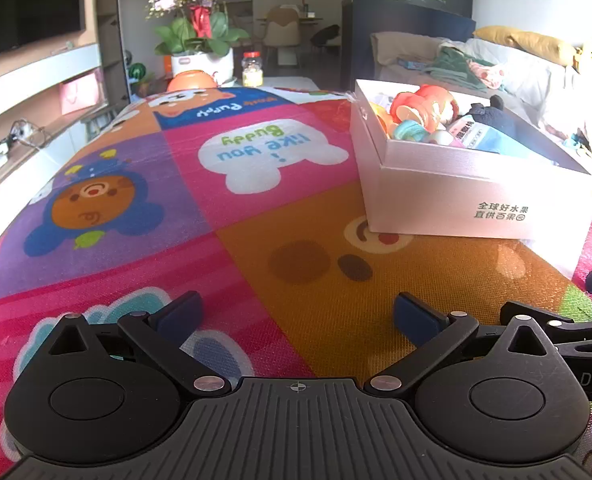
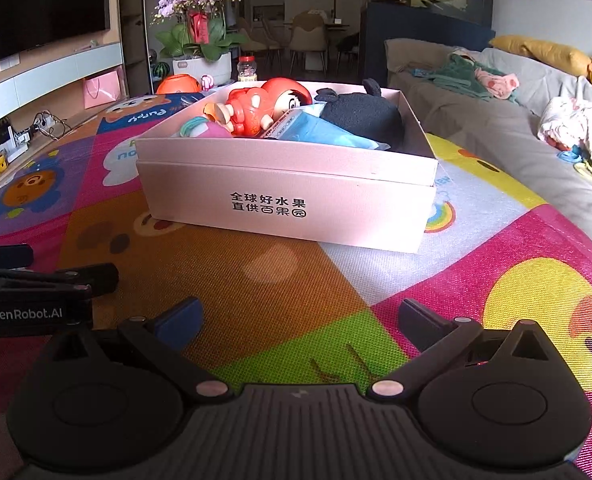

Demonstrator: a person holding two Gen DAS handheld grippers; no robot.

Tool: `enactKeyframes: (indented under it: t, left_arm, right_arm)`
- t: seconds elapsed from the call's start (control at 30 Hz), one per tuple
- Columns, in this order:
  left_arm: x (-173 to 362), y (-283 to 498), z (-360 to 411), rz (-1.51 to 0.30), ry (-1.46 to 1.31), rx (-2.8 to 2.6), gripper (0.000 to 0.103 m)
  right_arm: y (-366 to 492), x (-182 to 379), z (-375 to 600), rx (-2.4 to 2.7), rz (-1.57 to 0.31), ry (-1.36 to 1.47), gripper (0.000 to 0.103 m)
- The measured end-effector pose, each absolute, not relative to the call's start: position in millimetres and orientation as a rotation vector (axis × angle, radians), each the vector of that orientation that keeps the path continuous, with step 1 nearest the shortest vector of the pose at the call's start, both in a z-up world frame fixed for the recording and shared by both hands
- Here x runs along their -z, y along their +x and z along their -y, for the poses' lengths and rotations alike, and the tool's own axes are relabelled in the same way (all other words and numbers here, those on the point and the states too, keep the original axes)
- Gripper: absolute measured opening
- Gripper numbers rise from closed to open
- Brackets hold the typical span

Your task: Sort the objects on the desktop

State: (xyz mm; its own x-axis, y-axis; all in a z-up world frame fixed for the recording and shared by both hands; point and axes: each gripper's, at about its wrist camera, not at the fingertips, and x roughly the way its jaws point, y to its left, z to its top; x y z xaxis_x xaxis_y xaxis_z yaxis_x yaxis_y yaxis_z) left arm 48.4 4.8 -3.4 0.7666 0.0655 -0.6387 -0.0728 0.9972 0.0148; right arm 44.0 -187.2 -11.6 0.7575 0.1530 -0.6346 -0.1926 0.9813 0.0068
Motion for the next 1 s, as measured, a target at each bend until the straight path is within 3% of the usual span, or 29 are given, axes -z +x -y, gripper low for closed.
enactKeyframes:
  t: [1.0]
  left_arm:
    - [3.6,47.8,-5.0,-0.693,-0.011,-0.075,0.103]
  right_arm:
    - [43.8,11.5,187.3,-0.188,-0.686,-0.06,0.103]
